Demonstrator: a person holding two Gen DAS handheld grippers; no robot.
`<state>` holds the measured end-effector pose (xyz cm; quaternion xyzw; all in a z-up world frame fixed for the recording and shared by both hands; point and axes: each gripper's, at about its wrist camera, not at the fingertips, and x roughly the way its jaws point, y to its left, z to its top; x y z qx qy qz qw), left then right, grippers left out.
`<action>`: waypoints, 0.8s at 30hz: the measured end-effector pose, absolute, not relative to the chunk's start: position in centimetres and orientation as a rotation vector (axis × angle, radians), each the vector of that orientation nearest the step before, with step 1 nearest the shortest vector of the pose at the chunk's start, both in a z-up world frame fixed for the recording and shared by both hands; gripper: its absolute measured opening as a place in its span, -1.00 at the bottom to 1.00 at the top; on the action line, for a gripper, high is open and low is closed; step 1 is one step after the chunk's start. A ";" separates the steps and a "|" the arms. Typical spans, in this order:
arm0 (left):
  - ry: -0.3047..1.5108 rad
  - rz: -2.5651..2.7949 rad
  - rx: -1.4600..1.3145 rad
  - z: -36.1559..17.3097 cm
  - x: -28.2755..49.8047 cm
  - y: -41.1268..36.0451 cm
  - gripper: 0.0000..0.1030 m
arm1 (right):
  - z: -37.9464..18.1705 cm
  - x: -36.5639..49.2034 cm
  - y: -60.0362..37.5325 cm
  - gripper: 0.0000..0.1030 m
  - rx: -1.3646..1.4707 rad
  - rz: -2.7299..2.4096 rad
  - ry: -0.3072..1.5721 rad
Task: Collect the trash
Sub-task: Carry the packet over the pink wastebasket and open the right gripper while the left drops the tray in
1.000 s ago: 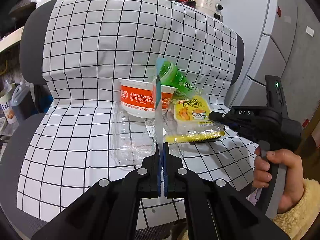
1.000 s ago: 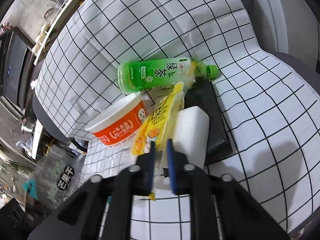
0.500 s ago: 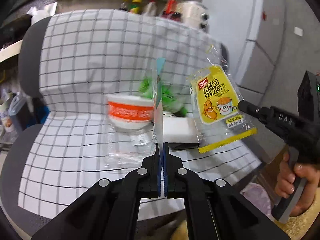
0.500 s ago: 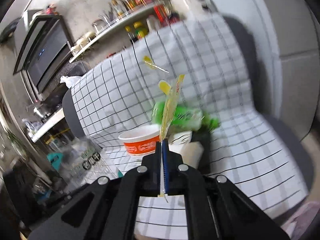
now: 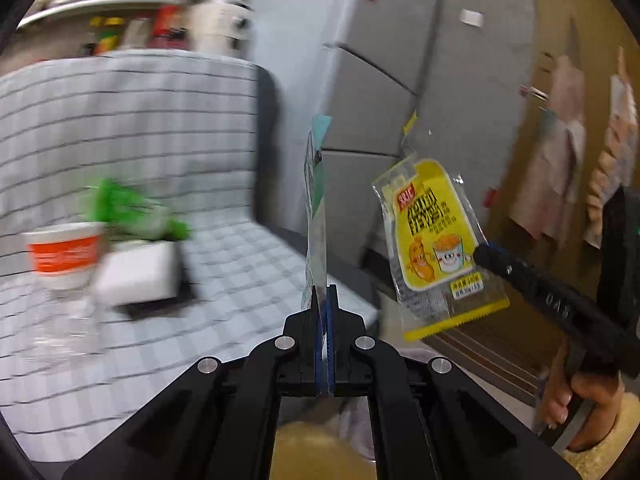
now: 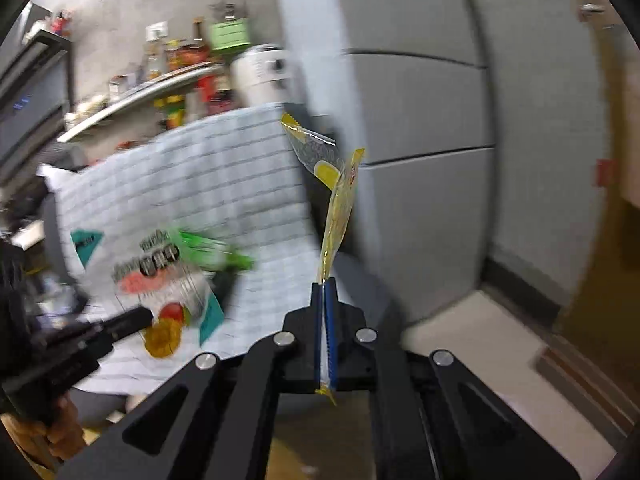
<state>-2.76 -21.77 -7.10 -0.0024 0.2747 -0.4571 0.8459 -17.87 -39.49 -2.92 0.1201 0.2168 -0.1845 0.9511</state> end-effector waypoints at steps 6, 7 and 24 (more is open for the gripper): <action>0.608 -1.083 0.049 -9.8 -6.3 -27.4 -0.96 | -7.2 -22.9 -42.4 -0.95 0.210 -0.595 0.556; 0.616 -1.098 0.056 -10.3 -6.7 -27.9 -0.96 | -7.9 -23.5 -42.8 -0.95 0.202 -0.619 0.573; 0.703 -1.089 0.131 -13.4 -7.6 -30.4 -0.96 | -19.4 -24.4 -49.3 -0.52 0.406 -0.709 0.765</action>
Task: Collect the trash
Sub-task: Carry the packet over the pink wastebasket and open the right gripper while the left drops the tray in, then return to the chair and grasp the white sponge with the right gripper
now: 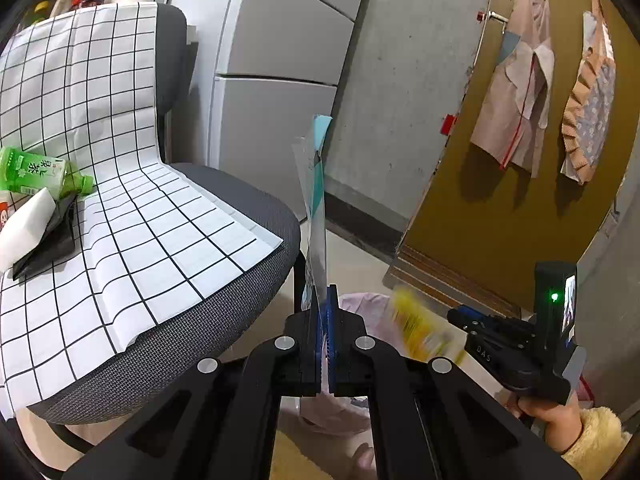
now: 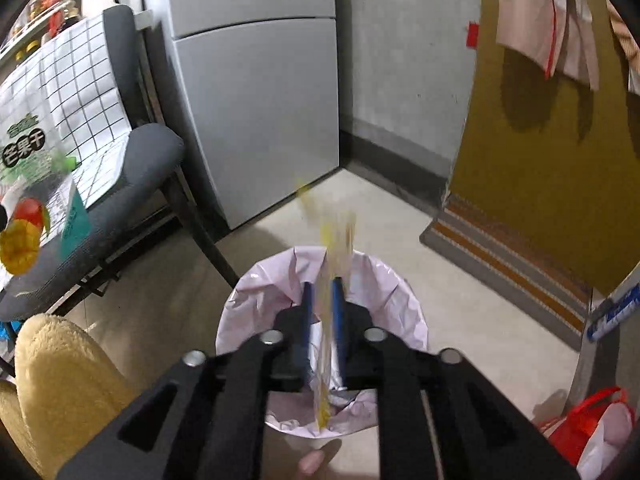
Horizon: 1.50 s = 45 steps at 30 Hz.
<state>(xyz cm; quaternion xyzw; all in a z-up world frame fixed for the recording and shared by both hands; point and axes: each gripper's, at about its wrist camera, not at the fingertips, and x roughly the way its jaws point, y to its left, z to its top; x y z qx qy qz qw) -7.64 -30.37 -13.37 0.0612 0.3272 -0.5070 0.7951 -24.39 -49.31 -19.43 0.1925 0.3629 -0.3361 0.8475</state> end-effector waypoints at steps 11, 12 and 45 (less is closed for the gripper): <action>0.726 -1.189 0.211 -14.2 -9.9 -33.5 -0.96 | -12.8 -28.0 -50.4 -0.46 0.398 -0.726 0.563; 0.731 -1.210 0.222 -14.4 -10.3 -34.3 -0.96 | -12.0 -28.4 -50.5 -0.46 0.392 -0.729 0.539; 0.835 -1.030 0.252 -16.5 -6.2 -32.4 -0.40 | -9.5 -24.7 -47.2 -0.46 0.349 -0.500 0.539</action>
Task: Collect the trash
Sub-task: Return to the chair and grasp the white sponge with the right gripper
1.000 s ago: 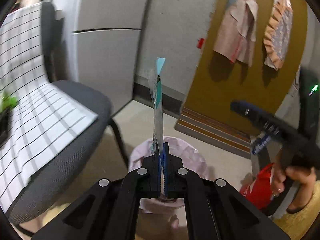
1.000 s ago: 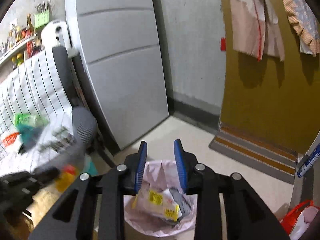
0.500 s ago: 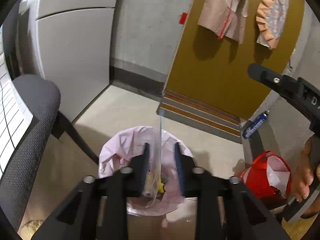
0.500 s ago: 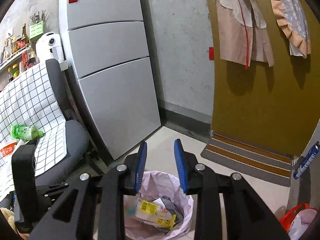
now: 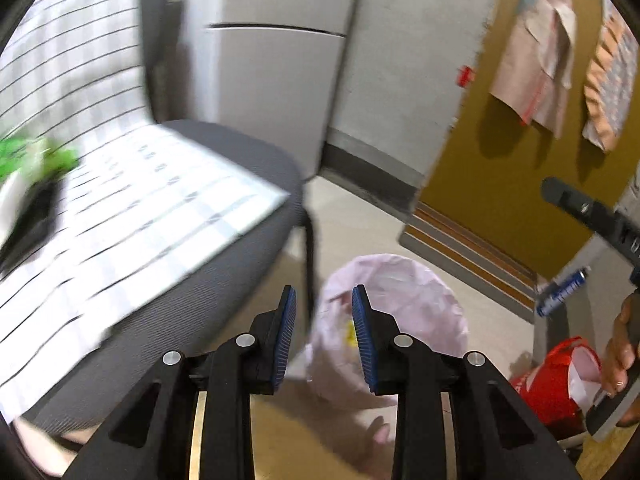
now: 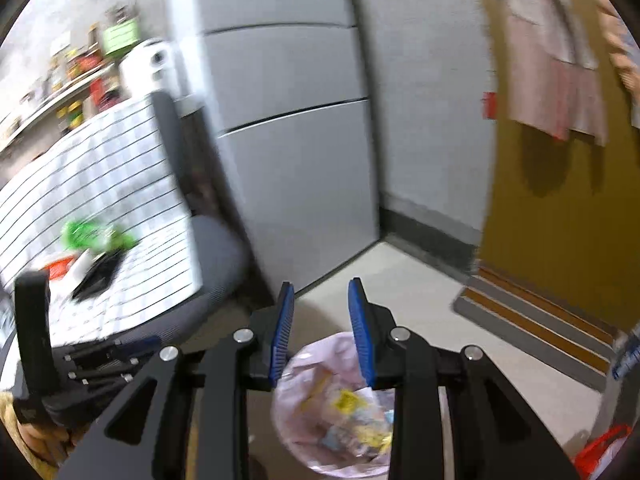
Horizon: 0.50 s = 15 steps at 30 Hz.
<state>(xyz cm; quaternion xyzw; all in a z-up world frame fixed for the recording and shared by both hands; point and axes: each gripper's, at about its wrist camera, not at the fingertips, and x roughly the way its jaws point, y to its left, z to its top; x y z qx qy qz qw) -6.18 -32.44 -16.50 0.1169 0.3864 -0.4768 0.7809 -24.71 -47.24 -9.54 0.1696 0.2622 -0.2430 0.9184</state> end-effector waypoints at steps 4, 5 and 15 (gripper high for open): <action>0.811 -0.940 0.228 -15.3 -4.8 -27.7 -0.40 | -9.1 -21.2 -44.3 -0.46 0.295 -0.407 0.584; 0.802 -0.920 0.220 -15.0 -4.6 -26.6 -0.40 | -8.9 -20.3 -43.5 -0.46 0.294 -0.372 0.589; 0.772 -0.652 0.119 -12.7 -0.1 -15.5 -0.28 | -7.2 -10.5 -35.3 -0.04 0.188 -0.065 0.650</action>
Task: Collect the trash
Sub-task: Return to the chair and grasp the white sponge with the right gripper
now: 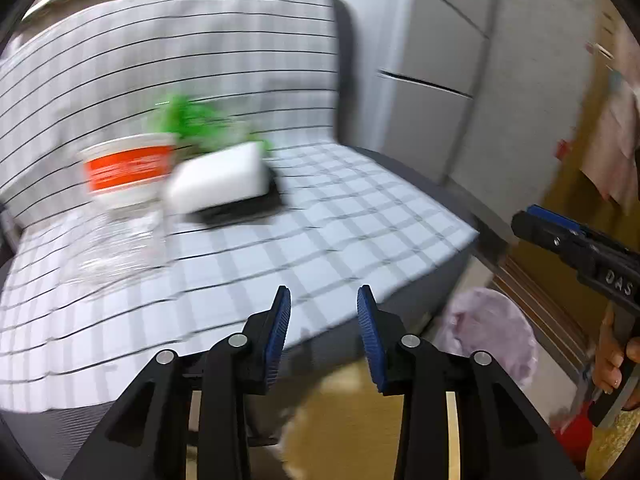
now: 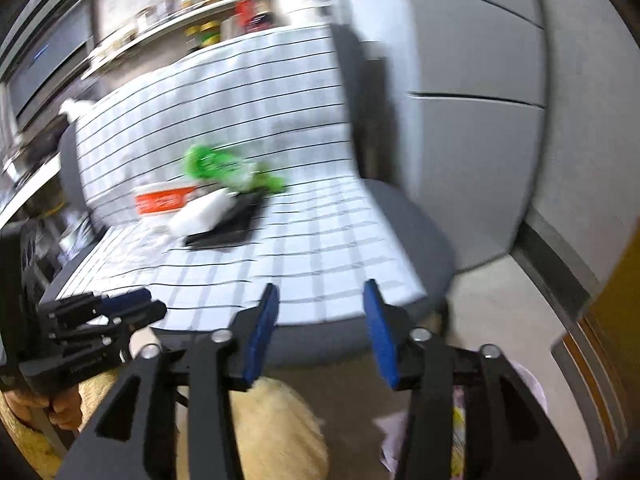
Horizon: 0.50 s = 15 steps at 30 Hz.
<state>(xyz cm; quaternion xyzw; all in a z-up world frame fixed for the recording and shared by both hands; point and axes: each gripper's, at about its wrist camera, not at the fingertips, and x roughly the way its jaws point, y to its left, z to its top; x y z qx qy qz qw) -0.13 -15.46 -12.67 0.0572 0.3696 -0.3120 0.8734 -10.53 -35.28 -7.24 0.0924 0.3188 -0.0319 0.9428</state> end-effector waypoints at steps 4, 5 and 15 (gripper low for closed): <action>0.770 -0.535 0.076 -12.4 1.6 -11.4 -0.28 | -6.9 -6.9 -32.5 0.08 0.142 0.027 0.656; 0.767 -0.511 0.069 -12.4 2.0 -10.5 -0.28 | -7.0 -6.2 -31.9 0.10 0.132 0.048 0.655; 0.799 -0.340 0.009 -12.6 5.7 -4.7 -0.23 | -9.1 3.5 -25.6 0.16 -0.020 0.188 0.696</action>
